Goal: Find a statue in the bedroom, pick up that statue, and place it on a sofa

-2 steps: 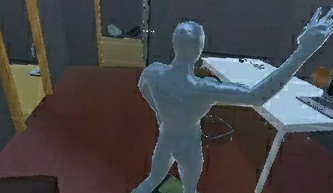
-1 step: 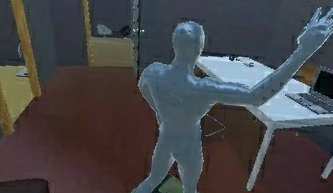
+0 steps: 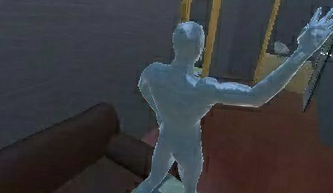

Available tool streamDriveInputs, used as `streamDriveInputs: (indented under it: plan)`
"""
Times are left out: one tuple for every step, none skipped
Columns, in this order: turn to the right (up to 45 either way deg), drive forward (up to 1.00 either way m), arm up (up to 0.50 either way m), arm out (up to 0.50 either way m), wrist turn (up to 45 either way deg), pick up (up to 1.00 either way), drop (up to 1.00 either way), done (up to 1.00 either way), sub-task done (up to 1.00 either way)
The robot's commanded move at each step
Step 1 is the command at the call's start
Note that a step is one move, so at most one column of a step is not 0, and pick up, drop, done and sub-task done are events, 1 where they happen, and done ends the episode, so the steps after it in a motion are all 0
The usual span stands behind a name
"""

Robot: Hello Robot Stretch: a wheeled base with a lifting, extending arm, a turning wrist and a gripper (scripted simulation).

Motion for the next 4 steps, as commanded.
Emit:
streamDriveInputs:
  plan:
    - [-45.0, 0.00, 0.00, 0.00, 0.0, 0.00, 0.00, 0.00, 0.00]
    - [-9.0, 0.00, 0.00, 0.00, 0.0, 0.00, 0.00, 0.00, 0.00]
    - [45.0, 0.00, 0.00, 0.00, 0.0, 0.00, 0.00, 0.00, 0.00]
    - [45.0, 0.00, 0.00, 0.00, 0.0, 0.00, 0.00, 0.00, 0.00]
